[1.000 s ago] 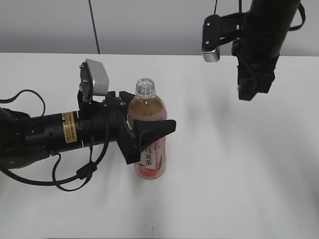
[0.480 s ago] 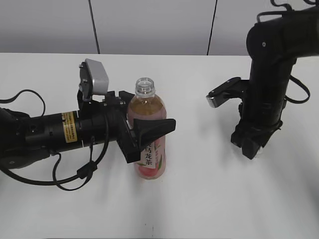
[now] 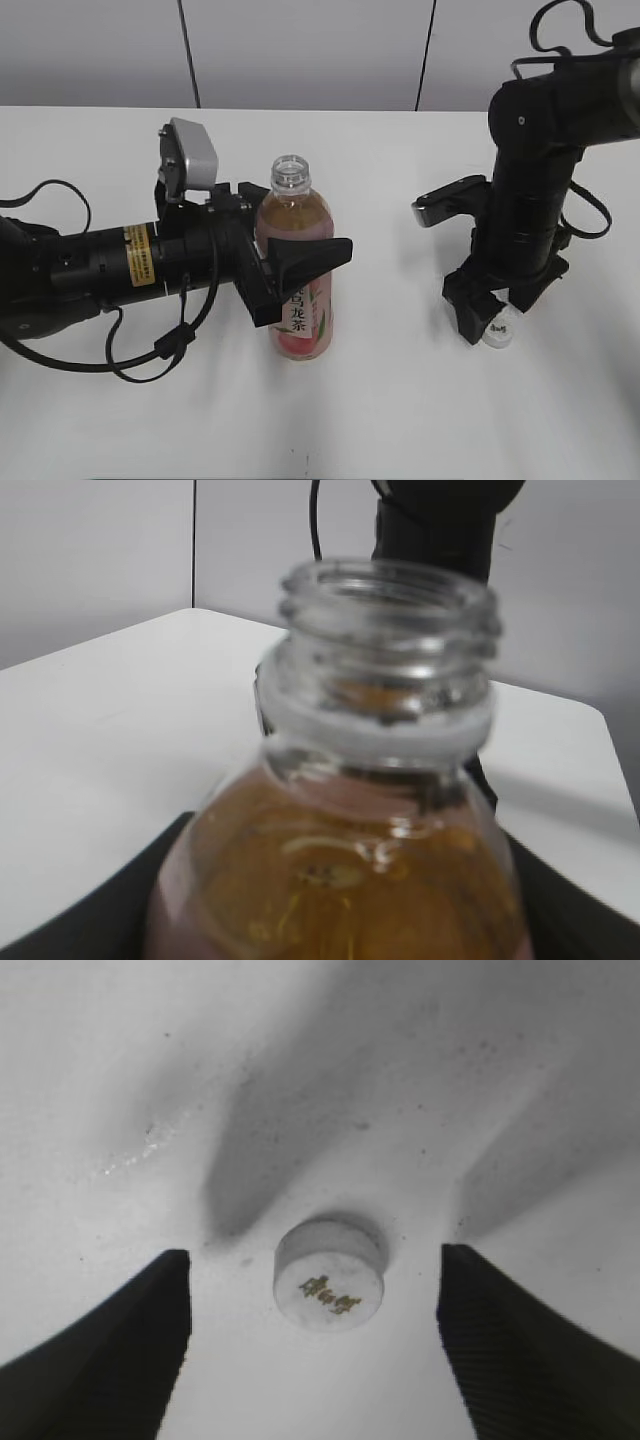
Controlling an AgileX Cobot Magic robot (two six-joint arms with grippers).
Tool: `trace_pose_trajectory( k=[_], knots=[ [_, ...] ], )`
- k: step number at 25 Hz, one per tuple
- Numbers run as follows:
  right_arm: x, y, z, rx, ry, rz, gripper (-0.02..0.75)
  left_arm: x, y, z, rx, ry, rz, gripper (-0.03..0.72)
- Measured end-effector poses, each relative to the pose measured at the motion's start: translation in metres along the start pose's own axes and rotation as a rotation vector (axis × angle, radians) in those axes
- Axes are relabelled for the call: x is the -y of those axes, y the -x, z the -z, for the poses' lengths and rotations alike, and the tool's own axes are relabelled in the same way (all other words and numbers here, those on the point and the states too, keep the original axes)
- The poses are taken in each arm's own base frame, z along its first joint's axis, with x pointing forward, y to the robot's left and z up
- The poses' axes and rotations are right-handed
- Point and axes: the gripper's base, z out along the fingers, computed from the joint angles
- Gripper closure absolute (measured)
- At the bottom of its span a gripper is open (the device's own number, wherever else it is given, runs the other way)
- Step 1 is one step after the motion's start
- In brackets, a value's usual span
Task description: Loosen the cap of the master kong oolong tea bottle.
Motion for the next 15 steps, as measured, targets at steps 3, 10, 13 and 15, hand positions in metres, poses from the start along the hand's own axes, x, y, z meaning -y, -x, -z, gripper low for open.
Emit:
trace_pose_trajectory(
  k=[3,10,13,15],
  knots=[
    [-0.001,-0.004,0.012,0.003,-0.009,-0.048,0.111,0.0,0.0,0.0,0.0,0.0,0.0,0.241],
    [-0.014,-0.04,0.074,0.015,-0.016,-0.207,0.192,0.0,0.0,0.0,-0.002,0.001,0.0,0.241],
    [-0.031,-0.07,0.088,0.018,-0.024,-0.191,0.195,0.0,0.0,0.0,-0.002,0.001,0.0,0.239],
    [-0.044,-0.09,0.095,0.033,-0.027,-0.171,0.195,0.0,0.0,0.0,-0.002,0.001,0.0,0.226]
  ],
)
